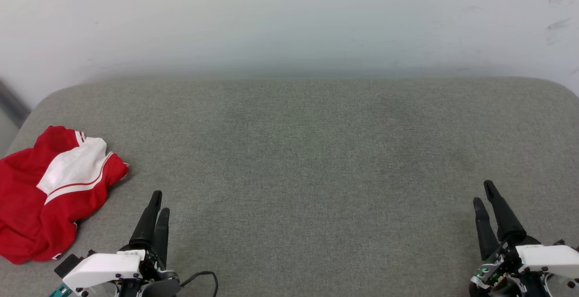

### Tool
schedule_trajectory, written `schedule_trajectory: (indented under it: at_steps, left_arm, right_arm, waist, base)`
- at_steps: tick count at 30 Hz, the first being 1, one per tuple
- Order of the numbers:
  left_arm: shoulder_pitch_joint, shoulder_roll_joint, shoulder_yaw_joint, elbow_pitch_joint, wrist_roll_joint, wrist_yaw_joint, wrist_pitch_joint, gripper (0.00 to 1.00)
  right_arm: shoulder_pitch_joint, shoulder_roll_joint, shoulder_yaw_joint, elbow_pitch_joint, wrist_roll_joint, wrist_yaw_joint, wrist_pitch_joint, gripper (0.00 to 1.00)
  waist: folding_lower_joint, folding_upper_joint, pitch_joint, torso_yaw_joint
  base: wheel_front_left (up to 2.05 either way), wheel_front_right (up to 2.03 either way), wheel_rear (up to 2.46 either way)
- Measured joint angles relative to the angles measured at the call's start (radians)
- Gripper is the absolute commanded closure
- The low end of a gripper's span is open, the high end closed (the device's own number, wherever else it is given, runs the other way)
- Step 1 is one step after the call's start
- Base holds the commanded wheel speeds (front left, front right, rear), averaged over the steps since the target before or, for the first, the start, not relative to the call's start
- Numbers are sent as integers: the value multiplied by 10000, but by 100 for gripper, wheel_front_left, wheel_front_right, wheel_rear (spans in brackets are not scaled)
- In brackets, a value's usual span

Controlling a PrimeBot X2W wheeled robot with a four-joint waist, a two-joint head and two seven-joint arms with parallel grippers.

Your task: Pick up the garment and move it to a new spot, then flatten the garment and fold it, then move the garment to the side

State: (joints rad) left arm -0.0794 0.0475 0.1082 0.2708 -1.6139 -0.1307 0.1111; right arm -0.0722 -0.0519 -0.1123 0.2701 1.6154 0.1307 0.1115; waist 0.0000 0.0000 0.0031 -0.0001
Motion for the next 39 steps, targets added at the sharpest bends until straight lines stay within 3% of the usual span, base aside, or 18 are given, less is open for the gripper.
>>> schedule_trajectory:
  at_steps: [9,16,39]
  left_arm:
    - [29,-4,-499,-213,178,2,-449,0]
    - [29,-2,-587,-499,1007,2,-769,0]
    - [44,2,-1147,-1427,5799,194,-1662,0]
  right_arm:
    - [106,2,217,-276,-242,0,-336,0]
    - [154,-73,433,-458,-779,0,-719,0]
    - [160,-226,619,-1147,-5764,0,-1557,0]
  waist:
    - [0,0,-1,-6]
    - [0,0,-12,-5]
    - [0,0,-81,23]
  base:
    - [0,0,0]
    - [0,0,0]
    - [0,0,0]
